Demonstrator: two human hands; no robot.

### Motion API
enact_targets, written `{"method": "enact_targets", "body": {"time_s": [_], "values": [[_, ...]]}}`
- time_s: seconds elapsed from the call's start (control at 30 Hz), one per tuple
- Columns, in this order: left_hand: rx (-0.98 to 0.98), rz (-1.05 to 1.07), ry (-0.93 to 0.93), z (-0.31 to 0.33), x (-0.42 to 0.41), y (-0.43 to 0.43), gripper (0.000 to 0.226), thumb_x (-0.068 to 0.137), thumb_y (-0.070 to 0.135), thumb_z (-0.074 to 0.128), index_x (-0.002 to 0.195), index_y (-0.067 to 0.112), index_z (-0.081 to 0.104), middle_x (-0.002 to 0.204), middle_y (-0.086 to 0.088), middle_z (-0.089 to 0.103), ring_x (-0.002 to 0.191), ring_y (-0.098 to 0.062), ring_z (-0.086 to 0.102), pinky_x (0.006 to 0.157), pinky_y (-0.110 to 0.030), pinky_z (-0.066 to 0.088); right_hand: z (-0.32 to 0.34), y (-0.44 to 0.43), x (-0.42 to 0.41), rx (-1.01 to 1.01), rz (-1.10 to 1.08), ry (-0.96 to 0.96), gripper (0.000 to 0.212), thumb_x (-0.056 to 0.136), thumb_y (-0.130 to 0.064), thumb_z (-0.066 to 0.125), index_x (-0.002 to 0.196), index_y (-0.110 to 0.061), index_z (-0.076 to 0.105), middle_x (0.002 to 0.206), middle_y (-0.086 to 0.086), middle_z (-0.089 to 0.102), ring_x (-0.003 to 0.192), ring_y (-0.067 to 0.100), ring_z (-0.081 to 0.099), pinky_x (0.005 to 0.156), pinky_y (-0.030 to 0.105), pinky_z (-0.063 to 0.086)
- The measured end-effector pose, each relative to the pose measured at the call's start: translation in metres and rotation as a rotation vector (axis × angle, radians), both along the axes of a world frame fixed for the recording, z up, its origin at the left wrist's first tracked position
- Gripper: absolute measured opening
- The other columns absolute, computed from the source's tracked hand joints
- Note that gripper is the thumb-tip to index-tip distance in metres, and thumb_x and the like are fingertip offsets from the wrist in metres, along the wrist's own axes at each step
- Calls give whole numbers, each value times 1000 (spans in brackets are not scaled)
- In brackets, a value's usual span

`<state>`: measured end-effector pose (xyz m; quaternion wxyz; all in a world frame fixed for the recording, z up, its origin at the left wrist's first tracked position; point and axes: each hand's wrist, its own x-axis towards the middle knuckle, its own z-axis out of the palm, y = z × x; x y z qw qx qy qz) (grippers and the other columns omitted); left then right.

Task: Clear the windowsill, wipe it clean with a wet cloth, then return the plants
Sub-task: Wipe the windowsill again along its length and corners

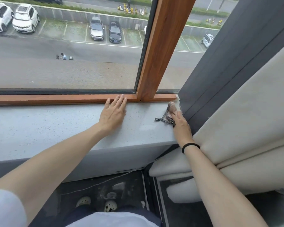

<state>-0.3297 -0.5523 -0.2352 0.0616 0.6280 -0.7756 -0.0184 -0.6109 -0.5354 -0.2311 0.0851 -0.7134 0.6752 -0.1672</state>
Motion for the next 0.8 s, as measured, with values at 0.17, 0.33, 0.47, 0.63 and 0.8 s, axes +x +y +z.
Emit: {"method": "enact_targets", "body": {"time_s": [0.17,0.33,0.47,0.63,0.8], "values": [[-35,14,17,-4,0,0,50,104,26,23,151,12,15,159,-3,10,147,-18,8,117,-42,4,-7,28,-1,-49,-84,13,72,77,23,37,135,-16,53,149,4,37,138,22,33,108,33,36],[2,32,63,-1,-4,0,50,104,24,20,152,12,13,160,-2,8,147,-17,4,117,-41,2,-8,49,11,-62,-130,-55,74,77,25,35,137,-16,51,152,5,32,143,20,24,112,16,12],[61,44,154,7,-2,-2,51,104,30,16,152,13,13,160,-1,8,147,-14,3,118,-39,0,-12,65,39,-99,-125,-96,74,74,25,36,135,-14,53,151,10,33,142,22,27,111,13,14],[97,10,279,11,10,6,51,104,33,17,152,18,10,159,2,11,147,-10,3,118,-43,-2,-35,84,91,-226,60,-78,49,80,9,43,124,-5,60,138,24,47,131,37,41,111,42,31],[66,16,294,9,20,35,49,104,31,21,151,18,16,159,1,15,147,-11,7,117,-43,-3,-45,90,111,-266,216,22,40,98,-25,40,129,-9,57,139,21,47,134,35,38,110,43,30]]}}
